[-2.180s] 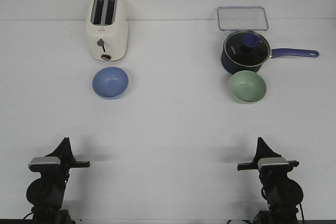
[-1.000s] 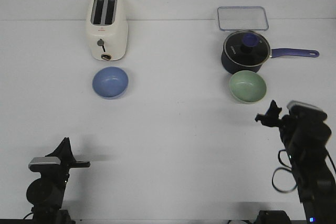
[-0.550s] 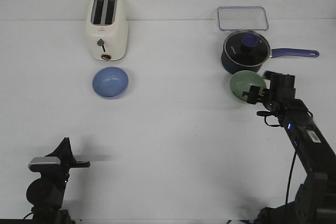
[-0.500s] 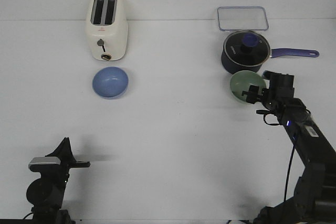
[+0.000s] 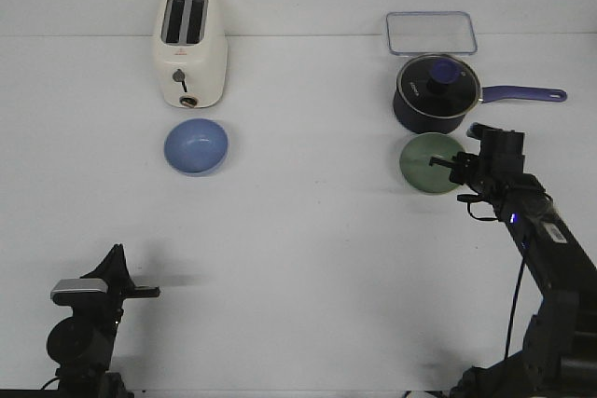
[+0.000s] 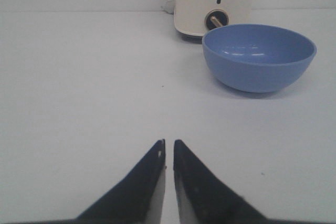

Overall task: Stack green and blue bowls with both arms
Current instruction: 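Carry the green bowl toward the robot and set it down centrally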

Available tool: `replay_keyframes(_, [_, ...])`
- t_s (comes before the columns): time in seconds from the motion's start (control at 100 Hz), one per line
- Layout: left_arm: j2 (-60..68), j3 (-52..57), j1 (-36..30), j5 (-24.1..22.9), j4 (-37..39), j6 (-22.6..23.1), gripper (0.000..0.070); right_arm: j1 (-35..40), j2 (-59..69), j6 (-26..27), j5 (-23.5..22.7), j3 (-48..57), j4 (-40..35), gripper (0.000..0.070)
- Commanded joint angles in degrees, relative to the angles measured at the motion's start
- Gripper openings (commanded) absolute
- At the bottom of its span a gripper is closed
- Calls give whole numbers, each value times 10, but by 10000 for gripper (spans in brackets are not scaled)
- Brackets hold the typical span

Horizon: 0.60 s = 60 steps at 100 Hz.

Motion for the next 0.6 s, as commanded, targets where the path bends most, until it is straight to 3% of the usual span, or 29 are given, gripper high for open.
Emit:
replay_keyframes(0.0, [-1, -11, 0, 1, 6, 9, 12, 0, -39, -7, -12, 12, -10, 0])
replay_keyframes(0.23, [-1, -11, 0, 1, 6, 9, 12, 59, -224, -1, -58, -54, -69, 0])
replay_keyframes(0.36, [-1, -11, 0, 1, 6, 9, 12, 154, -310, 5, -87, -114, -81, 0])
replay_keyframes(0.59, [-1, -11, 0, 1, 6, 9, 13, 359, -322, 17, -75, -176, -87, 0])
